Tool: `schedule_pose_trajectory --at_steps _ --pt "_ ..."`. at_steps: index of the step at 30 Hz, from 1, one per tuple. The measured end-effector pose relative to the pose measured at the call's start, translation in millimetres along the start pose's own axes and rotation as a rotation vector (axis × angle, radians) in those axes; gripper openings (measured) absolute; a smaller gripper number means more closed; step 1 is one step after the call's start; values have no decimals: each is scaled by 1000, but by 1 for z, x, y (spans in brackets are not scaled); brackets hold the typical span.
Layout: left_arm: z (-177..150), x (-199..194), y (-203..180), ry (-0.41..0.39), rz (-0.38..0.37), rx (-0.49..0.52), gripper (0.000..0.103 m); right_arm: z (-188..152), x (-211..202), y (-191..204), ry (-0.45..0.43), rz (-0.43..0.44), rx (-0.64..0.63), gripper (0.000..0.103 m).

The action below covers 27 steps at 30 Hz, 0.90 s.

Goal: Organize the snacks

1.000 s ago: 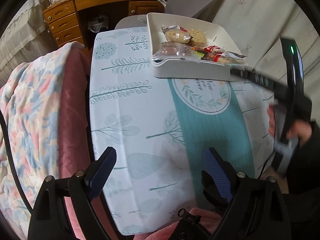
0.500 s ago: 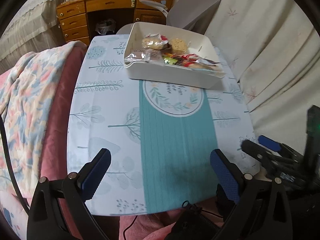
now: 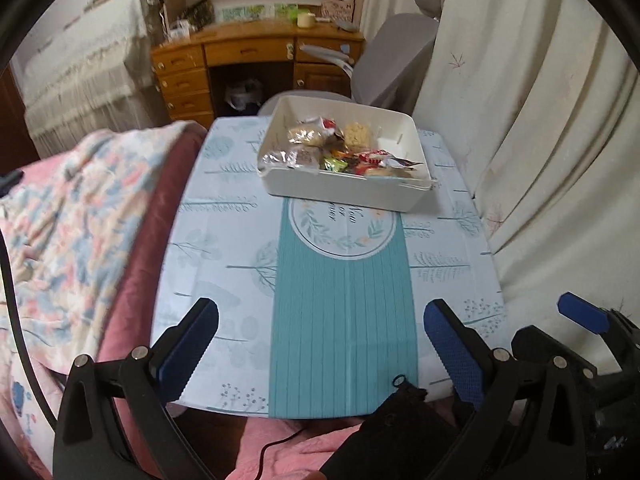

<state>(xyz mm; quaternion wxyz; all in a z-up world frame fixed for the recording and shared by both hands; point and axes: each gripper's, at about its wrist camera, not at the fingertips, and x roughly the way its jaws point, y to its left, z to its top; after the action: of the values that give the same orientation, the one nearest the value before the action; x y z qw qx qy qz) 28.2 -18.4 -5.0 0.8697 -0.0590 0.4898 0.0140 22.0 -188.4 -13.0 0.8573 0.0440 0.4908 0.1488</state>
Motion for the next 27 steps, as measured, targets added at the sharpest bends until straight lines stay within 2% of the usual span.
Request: schedule_pose_trajectory --at_steps 4,12,19,27 --pt "-7 -8 -2 -27 53 0 102 -7 -5 7 -41 -19 1 103" --pt "-10 -20 4 -72 128 -4 102 -11 2 13 -38 10 13 103" --pt "-11 -20 7 -71 148 -7 102 -12 4 16 -37 17 18 103" --pt "-10 -14 0 -57 138 -2 102 -13 5 13 -29 11 32 103"
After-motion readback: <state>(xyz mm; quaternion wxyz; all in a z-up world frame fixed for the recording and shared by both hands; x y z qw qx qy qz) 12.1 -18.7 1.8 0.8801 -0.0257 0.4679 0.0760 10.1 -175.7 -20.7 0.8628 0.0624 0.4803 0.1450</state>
